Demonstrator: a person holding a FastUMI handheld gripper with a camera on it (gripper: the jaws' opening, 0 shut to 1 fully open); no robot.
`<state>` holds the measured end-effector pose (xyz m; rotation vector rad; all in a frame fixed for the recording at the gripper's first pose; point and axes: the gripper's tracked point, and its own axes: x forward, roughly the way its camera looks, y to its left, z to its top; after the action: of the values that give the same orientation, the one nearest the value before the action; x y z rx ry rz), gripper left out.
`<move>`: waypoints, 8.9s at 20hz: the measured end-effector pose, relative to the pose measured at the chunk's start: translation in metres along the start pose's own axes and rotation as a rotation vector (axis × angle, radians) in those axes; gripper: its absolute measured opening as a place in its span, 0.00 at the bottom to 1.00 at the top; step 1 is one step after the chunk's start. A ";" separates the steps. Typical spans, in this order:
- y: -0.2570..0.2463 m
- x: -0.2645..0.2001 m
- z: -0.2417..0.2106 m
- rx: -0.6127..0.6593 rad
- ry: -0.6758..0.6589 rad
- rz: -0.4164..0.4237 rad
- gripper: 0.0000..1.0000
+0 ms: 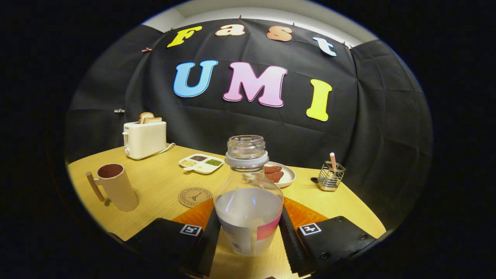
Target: Take the bottle from table, then pour the juice into the cup, finally place the bottle on the coaster
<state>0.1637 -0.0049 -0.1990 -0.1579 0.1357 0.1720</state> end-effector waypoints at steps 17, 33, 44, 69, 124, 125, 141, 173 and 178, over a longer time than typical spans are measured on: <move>0.094 0.019 0.054 -0.593 -0.038 0.150 0.75; 0.162 0.029 0.028 -1.095 -0.024 0.290 0.75; 0.185 0.045 0.021 -1.318 -0.063 0.342 0.75; 0.220 0.061 0.031 -1.731 -0.288 0.429 0.75; 0.245 0.075 0.080 -2.203 -0.540 0.497 0.75; 0.245 0.075 0.081 -2.205 -0.538 0.494 0.75; 0.246 0.063 0.085 -2.234 -0.493 0.470 0.75; 0.169 0.042 0.074 -1.564 -0.090 0.376 0.75; 0.142 0.037 0.090 -1.170 0.021 0.352 0.76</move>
<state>0.1852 0.1540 -0.1366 -1.3055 0.0675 0.5899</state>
